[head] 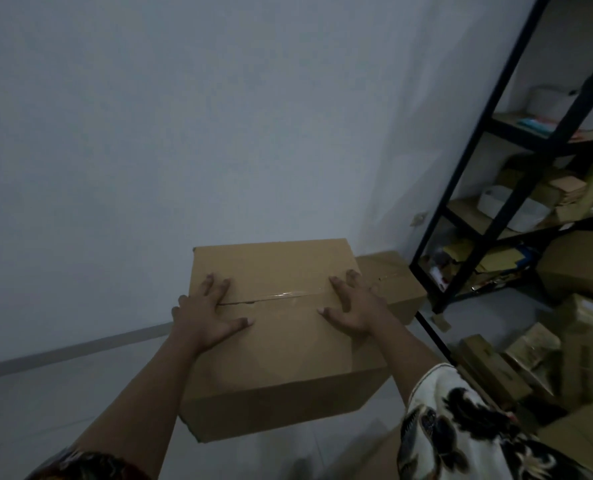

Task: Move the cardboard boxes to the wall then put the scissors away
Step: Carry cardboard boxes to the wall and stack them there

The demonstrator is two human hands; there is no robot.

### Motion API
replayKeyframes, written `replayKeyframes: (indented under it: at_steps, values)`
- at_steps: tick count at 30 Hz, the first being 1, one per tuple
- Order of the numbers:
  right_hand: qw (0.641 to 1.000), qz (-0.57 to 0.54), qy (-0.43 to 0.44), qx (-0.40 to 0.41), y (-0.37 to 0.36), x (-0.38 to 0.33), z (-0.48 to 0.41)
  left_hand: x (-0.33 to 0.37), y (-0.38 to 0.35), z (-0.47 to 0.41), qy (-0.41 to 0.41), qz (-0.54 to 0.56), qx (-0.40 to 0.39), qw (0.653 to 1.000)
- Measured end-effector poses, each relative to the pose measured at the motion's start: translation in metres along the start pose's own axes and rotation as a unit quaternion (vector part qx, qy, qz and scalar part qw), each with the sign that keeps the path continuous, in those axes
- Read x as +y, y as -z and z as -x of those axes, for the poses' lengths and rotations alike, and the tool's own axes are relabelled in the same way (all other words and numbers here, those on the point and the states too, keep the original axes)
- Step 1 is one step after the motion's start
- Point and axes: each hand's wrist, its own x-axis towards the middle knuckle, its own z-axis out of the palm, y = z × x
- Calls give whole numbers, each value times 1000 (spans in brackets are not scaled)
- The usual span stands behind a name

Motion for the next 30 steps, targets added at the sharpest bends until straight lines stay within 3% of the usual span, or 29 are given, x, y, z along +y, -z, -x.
replayKeyframes:
  at_steps: [17, 30]
  values:
    - [999, -13, -34, 7, 45, -5, -216, 8, 37, -238, -36, -14, -34, 999]
    - [992, -47, -112, -39, -13, 50, -339, 13, -22, -394, -93, -32, -141, 985]
